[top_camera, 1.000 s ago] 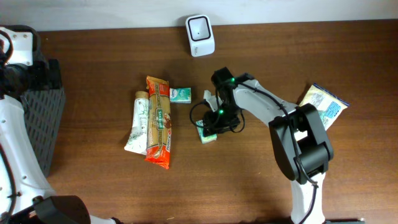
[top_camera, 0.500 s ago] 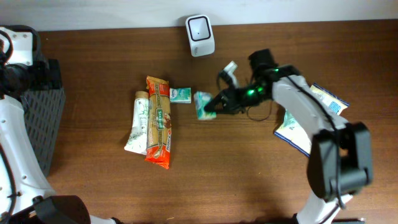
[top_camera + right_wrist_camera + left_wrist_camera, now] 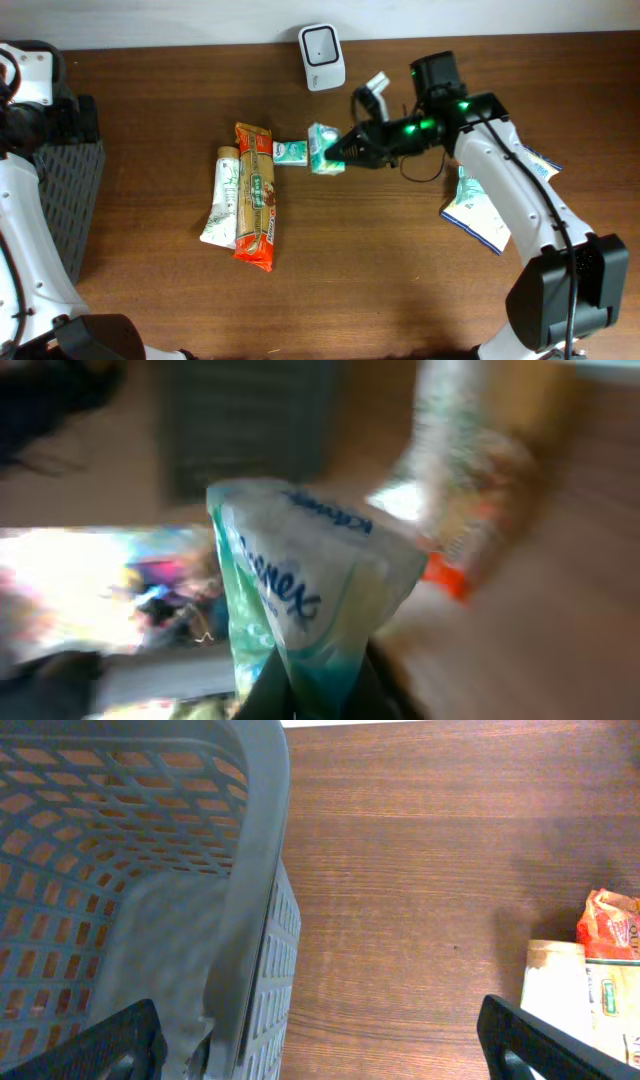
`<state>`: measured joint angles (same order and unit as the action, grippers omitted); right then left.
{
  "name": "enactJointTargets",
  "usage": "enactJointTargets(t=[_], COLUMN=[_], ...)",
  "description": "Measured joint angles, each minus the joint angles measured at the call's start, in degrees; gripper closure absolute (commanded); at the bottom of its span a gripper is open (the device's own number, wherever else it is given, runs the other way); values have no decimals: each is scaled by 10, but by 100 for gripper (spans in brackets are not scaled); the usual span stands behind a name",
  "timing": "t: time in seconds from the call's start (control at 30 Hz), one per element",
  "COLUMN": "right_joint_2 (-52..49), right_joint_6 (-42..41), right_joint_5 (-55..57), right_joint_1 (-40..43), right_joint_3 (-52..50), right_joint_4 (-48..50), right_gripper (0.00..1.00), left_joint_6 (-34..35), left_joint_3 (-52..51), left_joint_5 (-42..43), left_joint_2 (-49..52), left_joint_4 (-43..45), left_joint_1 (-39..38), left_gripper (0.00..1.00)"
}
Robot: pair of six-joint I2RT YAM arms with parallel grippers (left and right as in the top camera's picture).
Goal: Scan the item barcode
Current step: 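Hold the small tissue pack in front of the barcode scanner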
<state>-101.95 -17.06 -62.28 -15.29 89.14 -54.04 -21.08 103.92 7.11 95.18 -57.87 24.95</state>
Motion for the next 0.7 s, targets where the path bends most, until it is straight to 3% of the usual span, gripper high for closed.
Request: enactJointTargets(t=[0.03,0.07,0.13,0.27,0.33,0.43,0.7], right_joint_2=[0,0,-11,-51,-94,-165,-394], right_joint_6=[-7,-8,-7,37,99,219,548], right_joint_5=[126,173,374,673,816,911,970], right_joint_1=[-31,-45,-93,-127,-128,-127,-127], right_joint_3=[40,62,195,376,403,401,400], right_joint_4=[-66,-82,-172,-160,-50,127,465], right_gripper=[96,96,96,96,96,96,96], left_joint_6=[0,0,0,0,0,0,0], left_joint_3=[0,0,0,0,0,0,0], left_joint_5=[0,0,0,0,0,0,0], left_joint_2=[0,0,0,0,0,0,0], left_joint_4=[0,0,0,1,0,0,-1], left_joint_1=[0,0,0,0,0,0,0], left_gripper=[1,1,1,1,1,1,1])
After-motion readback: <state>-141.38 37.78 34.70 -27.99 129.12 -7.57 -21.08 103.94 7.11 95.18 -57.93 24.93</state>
